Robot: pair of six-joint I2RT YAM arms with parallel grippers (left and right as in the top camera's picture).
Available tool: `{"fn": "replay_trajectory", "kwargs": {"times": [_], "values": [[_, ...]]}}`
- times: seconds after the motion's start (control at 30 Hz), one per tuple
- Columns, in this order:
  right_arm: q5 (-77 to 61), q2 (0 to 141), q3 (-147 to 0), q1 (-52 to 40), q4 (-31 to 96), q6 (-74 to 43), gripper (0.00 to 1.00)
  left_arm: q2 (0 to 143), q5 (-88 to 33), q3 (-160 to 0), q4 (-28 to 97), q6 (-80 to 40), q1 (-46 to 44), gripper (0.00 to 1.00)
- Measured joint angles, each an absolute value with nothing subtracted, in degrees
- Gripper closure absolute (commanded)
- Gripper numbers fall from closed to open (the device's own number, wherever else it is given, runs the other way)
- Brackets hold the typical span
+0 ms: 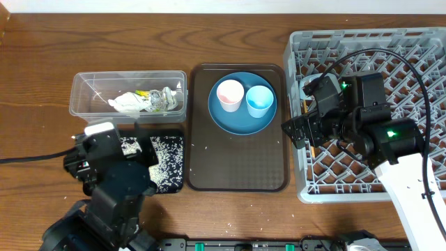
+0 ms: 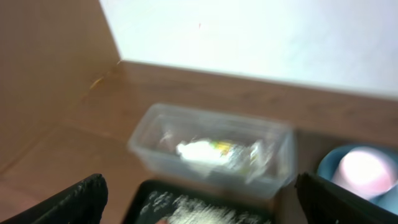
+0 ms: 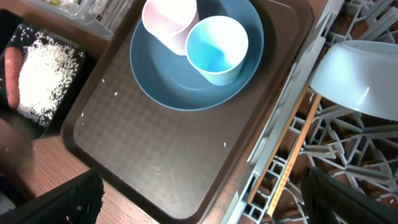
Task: Sort waste into correct bins and load items into the dishwasher rack
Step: 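Reach the left gripper forward over the blue plate toward the cups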
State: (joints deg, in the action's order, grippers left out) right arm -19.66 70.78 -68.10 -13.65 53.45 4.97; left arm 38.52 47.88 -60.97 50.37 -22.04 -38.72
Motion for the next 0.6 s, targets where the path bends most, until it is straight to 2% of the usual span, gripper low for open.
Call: {"fn": "replay_trajectory", "kwargs": {"times": [0.2, 0.23, 0.27, 0.33, 0.37, 0.43, 0.6], "values": [[-19.64, 70.78, -68.1, -13.65, 53.52, 4.97, 0.01, 38.5, 34.92, -61.01, 45.76, -22.02, -38.68, 0.02], [-19.66, 70.78, -68.1, -13.65, 53.49, 4.97, 0.01, 38.5, 32.27, -61.01, 45.8, -22.04, -38.68, 0.14], [-19.64, 70.78, -68.1, -13.65, 53.52, 4.97, 0.01, 38.5, 29.8, -61.01, 45.76, -22.35, -38.68, 0.22], [-19.64, 70.78, -68.1, -13.65, 53.49, 4.97, 0.01, 38.63, 25.87, -61.01, 44.99, -23.38, -38.68, 0.27], [-19.66, 70.78, -68.1, -13.65, 53.52, 4.97, 0.01, 38.87, 24.21, -61.01, 44.27, -24.58, -38.68, 0.34], [-19.64, 70.78, -68.1, -13.65, 53.52, 4.97, 0.01, 39.92, 21.85, -61.01, 43.7, -27.38, -38.68, 0.39], [-19.64, 70.78, -68.1, -13.69, 53.56, 4.97, 0.01, 49.74, 15.31, -61.34, 43.05, -30.79, -38.68, 0.4]]}}
